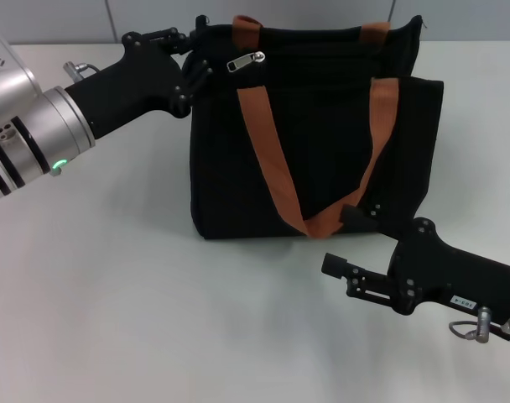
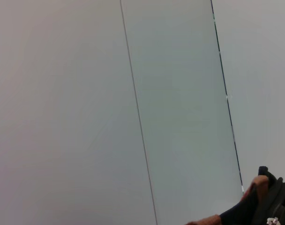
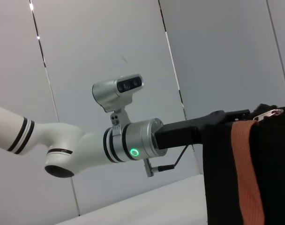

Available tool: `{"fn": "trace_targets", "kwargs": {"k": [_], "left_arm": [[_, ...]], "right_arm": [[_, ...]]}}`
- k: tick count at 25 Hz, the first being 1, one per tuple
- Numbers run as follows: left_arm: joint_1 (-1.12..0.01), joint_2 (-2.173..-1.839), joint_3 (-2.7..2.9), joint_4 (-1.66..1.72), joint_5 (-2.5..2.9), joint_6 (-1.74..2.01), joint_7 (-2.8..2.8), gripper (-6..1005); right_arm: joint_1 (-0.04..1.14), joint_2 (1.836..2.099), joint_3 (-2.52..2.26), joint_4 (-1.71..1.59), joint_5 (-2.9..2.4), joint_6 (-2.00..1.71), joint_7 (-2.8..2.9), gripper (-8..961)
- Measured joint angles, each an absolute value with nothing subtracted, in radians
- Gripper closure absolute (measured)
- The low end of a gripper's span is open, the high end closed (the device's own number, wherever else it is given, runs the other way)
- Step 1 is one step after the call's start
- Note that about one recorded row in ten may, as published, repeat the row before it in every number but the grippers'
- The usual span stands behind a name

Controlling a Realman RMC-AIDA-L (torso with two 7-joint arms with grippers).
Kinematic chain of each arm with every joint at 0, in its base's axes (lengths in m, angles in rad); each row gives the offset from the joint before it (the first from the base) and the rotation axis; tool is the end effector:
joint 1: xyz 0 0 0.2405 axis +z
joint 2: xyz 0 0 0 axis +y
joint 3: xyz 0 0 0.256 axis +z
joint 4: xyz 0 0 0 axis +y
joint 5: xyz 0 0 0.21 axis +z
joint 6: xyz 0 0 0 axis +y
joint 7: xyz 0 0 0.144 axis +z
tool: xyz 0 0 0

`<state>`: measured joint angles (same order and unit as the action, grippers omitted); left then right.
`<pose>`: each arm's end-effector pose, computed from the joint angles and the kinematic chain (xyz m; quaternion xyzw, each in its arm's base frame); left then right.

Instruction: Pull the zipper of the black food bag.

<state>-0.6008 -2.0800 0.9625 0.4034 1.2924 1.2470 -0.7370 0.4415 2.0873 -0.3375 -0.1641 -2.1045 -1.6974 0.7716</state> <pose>-0.2259 0.3800 -0.0185 -0.8829 -0.0495 -0.3265 0.3337 0.2803 0.2460 -0.0538 -0.8935 0.1642 0.3905 0.1492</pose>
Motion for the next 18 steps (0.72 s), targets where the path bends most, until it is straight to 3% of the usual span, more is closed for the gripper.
{"fn": "trace_targets", "kwargs": {"k": [3, 4, 10, 18], "left_arm": [[-0.601, -2.08, 0.965, 0.403, 1.292, 1.248, -0.737, 537], [-0.601, -2.08, 0.973, 0.403, 1.289, 1.249, -0.734, 746], [-0.604, -2.08, 0.975, 0.391, 1.271, 1.283, -0.753, 961], [-0.618, -2.08, 0.991, 0.355, 1.194, 1.303, -0.75, 969]], "right_arm": [[0.439, 2.086, -0.337, -0.164, -2.104, -1.697, 0.772, 211], [0.439, 2.086, -0.337, -0.164, -2.105, -1.698, 0.772, 213], [0.436, 2.086, -0.338, -0.155, -2.063, -1.709, 0.778, 219], [0.418, 2.084, -0.337, -0.127, -1.89, -1.807, 0.805, 227]]}}
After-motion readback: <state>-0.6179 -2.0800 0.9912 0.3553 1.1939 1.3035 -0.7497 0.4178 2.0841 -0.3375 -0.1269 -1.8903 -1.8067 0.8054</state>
